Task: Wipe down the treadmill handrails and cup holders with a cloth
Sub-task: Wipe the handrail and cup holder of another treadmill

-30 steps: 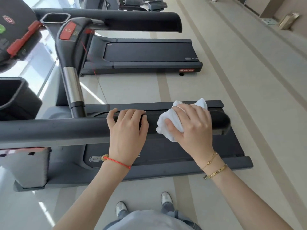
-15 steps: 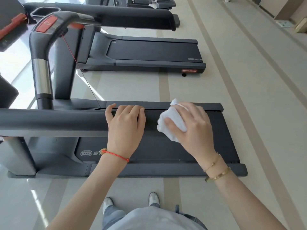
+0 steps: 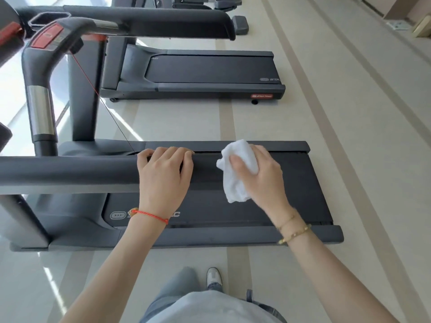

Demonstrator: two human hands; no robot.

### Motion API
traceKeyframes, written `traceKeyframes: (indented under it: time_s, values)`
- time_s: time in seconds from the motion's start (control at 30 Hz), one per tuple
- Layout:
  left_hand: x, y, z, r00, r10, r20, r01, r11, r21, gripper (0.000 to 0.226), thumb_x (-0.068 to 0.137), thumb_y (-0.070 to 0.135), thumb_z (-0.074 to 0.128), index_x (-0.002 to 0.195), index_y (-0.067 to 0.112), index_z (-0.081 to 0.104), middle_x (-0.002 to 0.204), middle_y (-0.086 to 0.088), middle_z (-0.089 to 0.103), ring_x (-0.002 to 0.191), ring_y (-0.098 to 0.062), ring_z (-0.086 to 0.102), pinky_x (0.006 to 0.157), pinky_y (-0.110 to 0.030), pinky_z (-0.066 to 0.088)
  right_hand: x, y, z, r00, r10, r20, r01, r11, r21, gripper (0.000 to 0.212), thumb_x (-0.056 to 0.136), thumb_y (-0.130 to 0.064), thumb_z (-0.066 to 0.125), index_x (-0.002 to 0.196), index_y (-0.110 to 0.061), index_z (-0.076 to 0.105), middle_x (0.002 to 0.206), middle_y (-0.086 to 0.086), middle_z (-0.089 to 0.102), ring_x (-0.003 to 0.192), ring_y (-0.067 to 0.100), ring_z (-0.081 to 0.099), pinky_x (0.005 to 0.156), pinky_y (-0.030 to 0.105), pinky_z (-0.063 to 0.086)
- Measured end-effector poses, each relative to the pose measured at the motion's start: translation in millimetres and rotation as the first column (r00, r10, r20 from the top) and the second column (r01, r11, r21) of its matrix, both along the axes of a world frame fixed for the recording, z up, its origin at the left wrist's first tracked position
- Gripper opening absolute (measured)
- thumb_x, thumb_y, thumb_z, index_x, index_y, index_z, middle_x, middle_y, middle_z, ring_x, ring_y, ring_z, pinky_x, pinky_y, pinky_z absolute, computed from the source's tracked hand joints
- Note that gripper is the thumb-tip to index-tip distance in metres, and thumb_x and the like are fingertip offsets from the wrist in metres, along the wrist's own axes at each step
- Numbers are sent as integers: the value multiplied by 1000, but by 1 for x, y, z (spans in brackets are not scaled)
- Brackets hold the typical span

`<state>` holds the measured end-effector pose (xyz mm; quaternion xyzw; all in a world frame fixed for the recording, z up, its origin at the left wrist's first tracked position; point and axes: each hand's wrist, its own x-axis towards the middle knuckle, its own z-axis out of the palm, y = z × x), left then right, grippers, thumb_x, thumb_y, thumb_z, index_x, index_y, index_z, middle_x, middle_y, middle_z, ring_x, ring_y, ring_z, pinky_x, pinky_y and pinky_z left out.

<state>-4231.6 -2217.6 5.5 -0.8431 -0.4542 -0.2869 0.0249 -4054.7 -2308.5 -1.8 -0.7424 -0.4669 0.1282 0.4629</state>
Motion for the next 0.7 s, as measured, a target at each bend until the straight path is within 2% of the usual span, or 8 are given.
traceKeyframes:
  time_s: [0.07,0.13,0.23,0.3,0.43,0.53,0.63,0.7]
  values:
    - [-1,1,0,1000,-9,-3,9,1000,6,35,102,23,36,91,21,69,79,7,67,79,-20,59,89,-39,34,11,9,10,994,39,-106,-49,994,-100,44,78,-73,47,86,-34,64,85,-16,66,82,-1,62,68,22,46]
    - [-1,1,-1,1000,-11,-2,11,1000,17,36,102,23,35,90,21,69,78,7,66,78,-21,59,88,-39,34,12,7,13,993,66,-99,-79,987,-138,43,80,-71,47,89,-33,65,88,-16,67,84,-1,62,70,25,50]
    - [-1,2,-4,1000,-2,3,2,999,45,37,102,23,33,89,21,68,75,6,64,75,-21,58,87,-38,33,-1,-7,8,987,111,114,-107,994,-36,32,92,-53,52,107,-28,65,113,-17,62,104,2,58,91,30,49]
    - [-1,2,-4,1000,-2,0,2,999,50,36,102,22,34,89,21,68,75,6,65,75,-21,58,86,-38,33,-6,-9,6,948,132,290,-128,991,-33,40,92,-53,49,115,-24,64,126,-12,59,111,11,55,97,29,44]
    - [-2,2,-3,1000,-9,-22,10,999,46,38,102,22,33,89,21,68,76,7,65,76,-20,57,86,-38,33,-12,12,21,866,96,490,-53,994,-100,50,88,-63,41,94,-22,69,101,-8,67,88,15,59,80,28,48]
    - [-3,2,-5,999,-9,-33,10,999,45,39,103,23,31,91,22,68,76,7,65,76,-20,57,87,-37,32,-14,18,20,883,45,468,-5,996,-86,48,87,-64,43,79,-22,65,84,-11,64,80,10,57,68,22,46]
    - [-2,2,-4,1000,-4,-27,5,999,53,38,103,23,32,91,22,68,76,7,64,77,-21,58,87,-37,32,-15,0,7,932,-8,363,-18,998,68,42,91,-57,46,99,-22,68,104,-10,64,97,7,55,85,19,43]
    - [-1,2,-4,1000,3,-28,-1,999,51,39,103,24,31,92,22,68,76,7,64,77,-21,58,88,-37,33,-15,-7,3,955,6,298,-26,998,63,42,92,-55,47,111,-22,64,115,-9,60,103,10,54,89,23,43]
